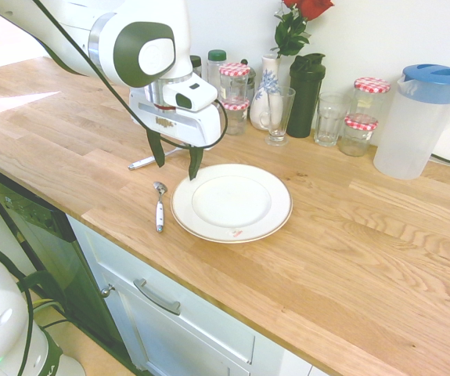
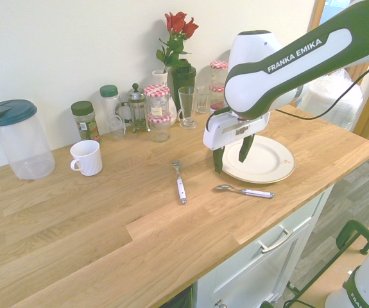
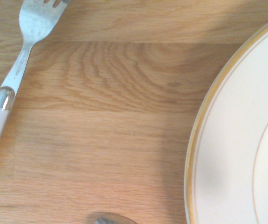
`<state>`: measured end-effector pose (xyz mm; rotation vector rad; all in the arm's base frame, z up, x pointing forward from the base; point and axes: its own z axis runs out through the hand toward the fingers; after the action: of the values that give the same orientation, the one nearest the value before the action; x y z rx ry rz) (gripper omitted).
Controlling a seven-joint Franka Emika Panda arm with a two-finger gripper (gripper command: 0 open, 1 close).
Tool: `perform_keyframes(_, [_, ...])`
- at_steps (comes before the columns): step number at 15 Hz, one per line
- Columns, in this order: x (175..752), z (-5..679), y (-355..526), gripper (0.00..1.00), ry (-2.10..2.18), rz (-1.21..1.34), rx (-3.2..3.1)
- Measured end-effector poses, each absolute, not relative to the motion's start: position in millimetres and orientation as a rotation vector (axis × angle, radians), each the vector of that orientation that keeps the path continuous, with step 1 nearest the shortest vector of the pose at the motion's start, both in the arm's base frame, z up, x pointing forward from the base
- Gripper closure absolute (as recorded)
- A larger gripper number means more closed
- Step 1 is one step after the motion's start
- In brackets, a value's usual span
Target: Put the fork into the plate
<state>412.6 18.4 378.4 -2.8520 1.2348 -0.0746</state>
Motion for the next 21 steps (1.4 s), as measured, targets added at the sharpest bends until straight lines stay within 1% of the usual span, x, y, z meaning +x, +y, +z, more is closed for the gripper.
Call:
perform_keyframes(4, [416.7, 379.7, 22.9, 0.0, 1.221, -0.084, -2.851])
perform_keyframes(7, [419.7, 389.8, 45.5, 0.0, 1.212, -0.101, -2.834])
perform_keyframes(12, [420.8, 394.7, 87.2, 0.0, 1.281, 0.003, -2.718])
perform_keyframes(15, [432.8, 388.7, 105.3, 0.0, 1.345, 0.036, -2.693])
perform_keyframes(18, [457.2, 385.7, 128.2, 0.0, 1.386, 0.051, -2.676])
perform_keyframes(21, [471.5, 372.9, 141.0, 0.0, 1.436, 0.121, -2.676])
